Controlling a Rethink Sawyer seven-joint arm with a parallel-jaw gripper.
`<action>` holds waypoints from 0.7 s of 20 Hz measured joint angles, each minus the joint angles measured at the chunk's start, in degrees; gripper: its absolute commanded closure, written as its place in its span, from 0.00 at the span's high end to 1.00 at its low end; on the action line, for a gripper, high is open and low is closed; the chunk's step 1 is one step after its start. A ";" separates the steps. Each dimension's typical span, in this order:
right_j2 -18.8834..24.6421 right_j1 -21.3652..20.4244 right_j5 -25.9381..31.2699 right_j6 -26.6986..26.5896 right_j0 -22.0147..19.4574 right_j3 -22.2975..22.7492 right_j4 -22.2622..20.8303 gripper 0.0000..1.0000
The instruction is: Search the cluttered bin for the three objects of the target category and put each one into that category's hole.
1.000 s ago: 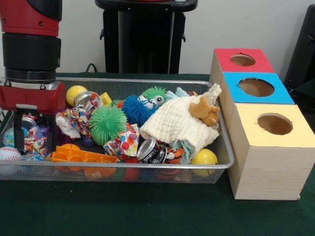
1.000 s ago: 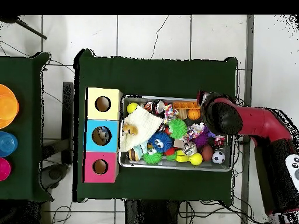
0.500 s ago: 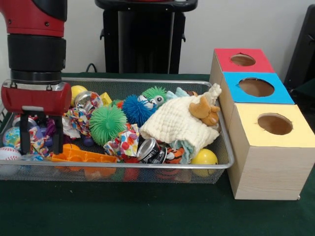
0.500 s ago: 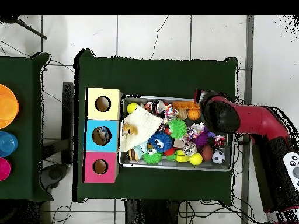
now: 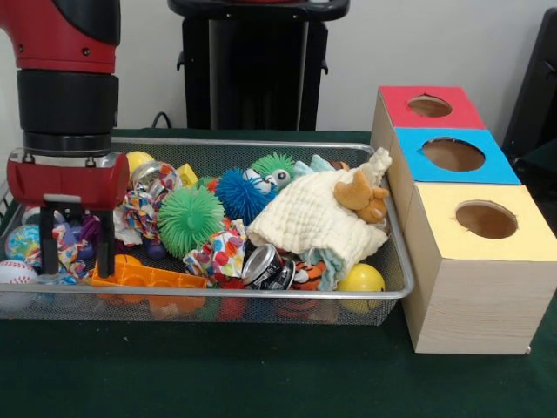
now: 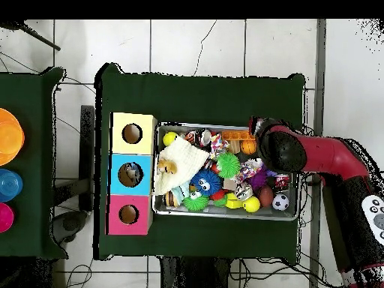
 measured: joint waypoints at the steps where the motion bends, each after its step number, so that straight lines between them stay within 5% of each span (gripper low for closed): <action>1: 0.00 0.16 0.00 0.00 -0.03 0.00 -0.32 1.00; 14: 0.01 0.48 0.00 0.00 -0.49 -0.01 -4.35 1.00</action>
